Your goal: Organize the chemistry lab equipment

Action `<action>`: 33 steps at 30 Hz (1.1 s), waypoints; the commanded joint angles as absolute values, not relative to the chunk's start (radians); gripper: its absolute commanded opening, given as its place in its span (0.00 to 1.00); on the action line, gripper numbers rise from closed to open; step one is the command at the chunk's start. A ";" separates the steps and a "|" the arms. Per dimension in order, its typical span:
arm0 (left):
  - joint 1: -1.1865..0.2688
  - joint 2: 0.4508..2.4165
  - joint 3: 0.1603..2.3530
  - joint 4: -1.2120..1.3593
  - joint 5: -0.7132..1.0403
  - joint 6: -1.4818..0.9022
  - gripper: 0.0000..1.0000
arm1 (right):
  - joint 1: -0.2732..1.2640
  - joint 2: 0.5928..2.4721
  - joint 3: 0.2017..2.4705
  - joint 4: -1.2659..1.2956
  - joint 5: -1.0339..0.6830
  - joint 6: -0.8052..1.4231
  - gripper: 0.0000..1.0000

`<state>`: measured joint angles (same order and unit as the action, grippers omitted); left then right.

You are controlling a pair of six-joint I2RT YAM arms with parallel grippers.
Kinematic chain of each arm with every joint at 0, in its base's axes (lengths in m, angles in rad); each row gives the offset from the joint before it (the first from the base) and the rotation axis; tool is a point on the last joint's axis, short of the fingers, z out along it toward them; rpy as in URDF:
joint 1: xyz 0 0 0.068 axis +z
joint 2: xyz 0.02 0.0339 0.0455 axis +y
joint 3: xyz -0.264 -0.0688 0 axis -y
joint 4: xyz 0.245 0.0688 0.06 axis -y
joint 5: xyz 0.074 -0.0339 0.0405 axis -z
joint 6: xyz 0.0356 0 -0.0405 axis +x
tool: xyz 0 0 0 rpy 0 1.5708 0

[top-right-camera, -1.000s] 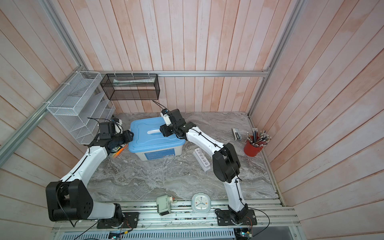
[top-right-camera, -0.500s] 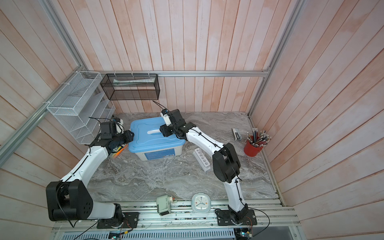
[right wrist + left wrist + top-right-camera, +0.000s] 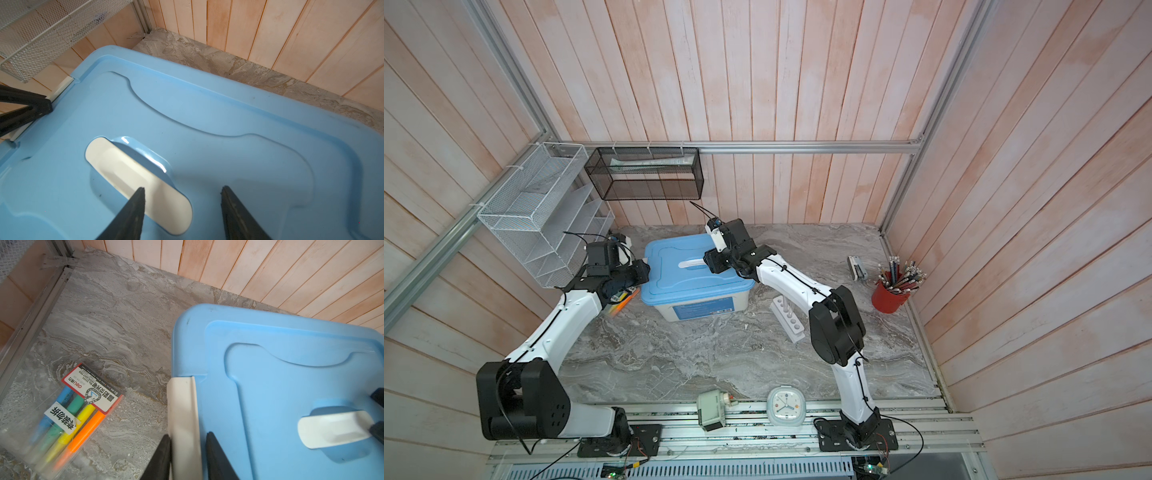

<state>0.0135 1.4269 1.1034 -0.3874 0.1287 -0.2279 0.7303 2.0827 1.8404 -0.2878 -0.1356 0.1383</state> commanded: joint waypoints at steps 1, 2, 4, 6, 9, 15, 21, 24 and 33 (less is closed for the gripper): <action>0.004 1.455 1.121 -0.430 0.125 -0.213 0.31 | 0.732 2.114 1.788 -0.423 -0.158 0.164 0.59; 0.003 1.456 1.124 -0.431 0.124 -0.214 0.30 | 0.732 2.115 1.786 -0.422 -0.158 0.164 0.59; 0.002 1.458 1.130 -0.436 0.122 -0.213 0.30 | 0.730 2.114 1.788 -0.421 -0.160 0.163 0.59; 0.000 1.455 1.136 -0.439 0.118 -0.214 0.30 | 0.729 2.115 1.787 -0.422 -0.159 0.163 0.59; 0.000 1.440 1.147 -0.439 0.117 -0.215 0.31 | 0.727 2.115 1.789 -0.420 -0.163 0.163 0.59; 0.000 1.377 1.126 -0.404 0.112 -0.216 0.42 | 0.726 2.118 1.800 -0.424 -0.163 0.158 0.59; 0.001 1.239 1.041 -0.286 0.128 -0.211 0.58 | 0.713 2.115 1.839 -0.448 -0.142 0.140 0.59; 0.003 1.160 0.994 -0.226 0.107 -0.206 0.65 | 0.710 2.114 1.865 -0.458 -0.130 0.129 0.59; 0.017 0.913 0.792 0.013 0.017 -0.230 0.95 | 0.683 2.040 1.953 -0.440 -0.150 0.085 0.61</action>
<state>0.0097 0.9539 0.8349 -0.1009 0.0616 -0.2203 0.6971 2.0827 1.9194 -0.4122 -0.1547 0.1074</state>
